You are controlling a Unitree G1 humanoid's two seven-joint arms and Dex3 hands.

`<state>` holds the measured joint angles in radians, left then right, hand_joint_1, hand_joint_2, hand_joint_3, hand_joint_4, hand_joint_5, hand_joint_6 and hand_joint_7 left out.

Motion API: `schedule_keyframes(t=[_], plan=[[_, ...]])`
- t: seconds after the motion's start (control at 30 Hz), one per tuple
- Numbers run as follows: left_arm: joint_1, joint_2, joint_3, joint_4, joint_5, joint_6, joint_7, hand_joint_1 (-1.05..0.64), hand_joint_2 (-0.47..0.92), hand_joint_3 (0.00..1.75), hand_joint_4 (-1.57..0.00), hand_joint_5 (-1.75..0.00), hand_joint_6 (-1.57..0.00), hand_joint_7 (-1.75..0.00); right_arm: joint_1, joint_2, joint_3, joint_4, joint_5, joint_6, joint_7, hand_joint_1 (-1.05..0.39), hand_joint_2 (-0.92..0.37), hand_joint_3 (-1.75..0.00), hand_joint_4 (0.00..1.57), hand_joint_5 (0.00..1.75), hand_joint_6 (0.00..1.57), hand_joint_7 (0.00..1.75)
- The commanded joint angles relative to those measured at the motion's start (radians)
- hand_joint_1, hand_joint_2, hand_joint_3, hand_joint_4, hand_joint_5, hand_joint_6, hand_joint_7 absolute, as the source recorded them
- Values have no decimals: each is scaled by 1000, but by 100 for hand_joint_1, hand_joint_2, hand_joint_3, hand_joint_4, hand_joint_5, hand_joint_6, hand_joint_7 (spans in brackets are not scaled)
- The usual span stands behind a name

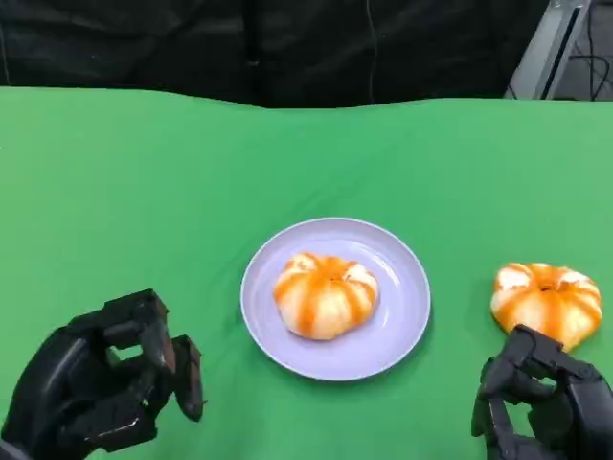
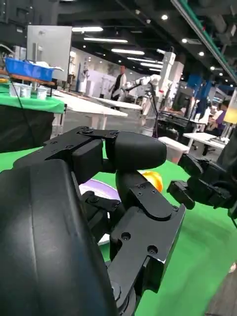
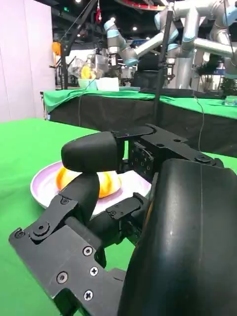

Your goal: Grasp the bread from the table and place it into the plate.

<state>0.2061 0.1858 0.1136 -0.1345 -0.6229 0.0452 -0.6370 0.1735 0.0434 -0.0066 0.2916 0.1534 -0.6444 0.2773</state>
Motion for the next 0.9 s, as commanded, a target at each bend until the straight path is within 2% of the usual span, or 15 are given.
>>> schedule_keyframes(t=[0.03, 0.37, 0.6, 0.9], plan=[[32, -5, 25, 47, -7, -7, -34, -14, 64, 103, -83, -173, -84, -149, 4, -8, -5, -6, 5, 3, -4, -12, -45, -136, 87, 175, 80, 155], [39, -20, 48, 165, -4, -12, -94, -11, 64, 103, -84, -172, -88, -146, 5, -12, -8, -8, 11, 7, 1, -13, -46, -135, 87, 175, 79, 155], [9, -26, 68, 289, 0, -35, -159, -15, 64, 101, -87, -175, -87, -153, 11, -13, -10, -11, 11, 3, 2, -13, -46, -136, 88, 175, 80, 155], [12, -24, 86, 284, -12, -2, -159, -14, 65, 100, -87, -175, -86, -154, 17, -18, -9, -13, -1, -12, 0, -14, -46, -135, 85, 175, 77, 158]])
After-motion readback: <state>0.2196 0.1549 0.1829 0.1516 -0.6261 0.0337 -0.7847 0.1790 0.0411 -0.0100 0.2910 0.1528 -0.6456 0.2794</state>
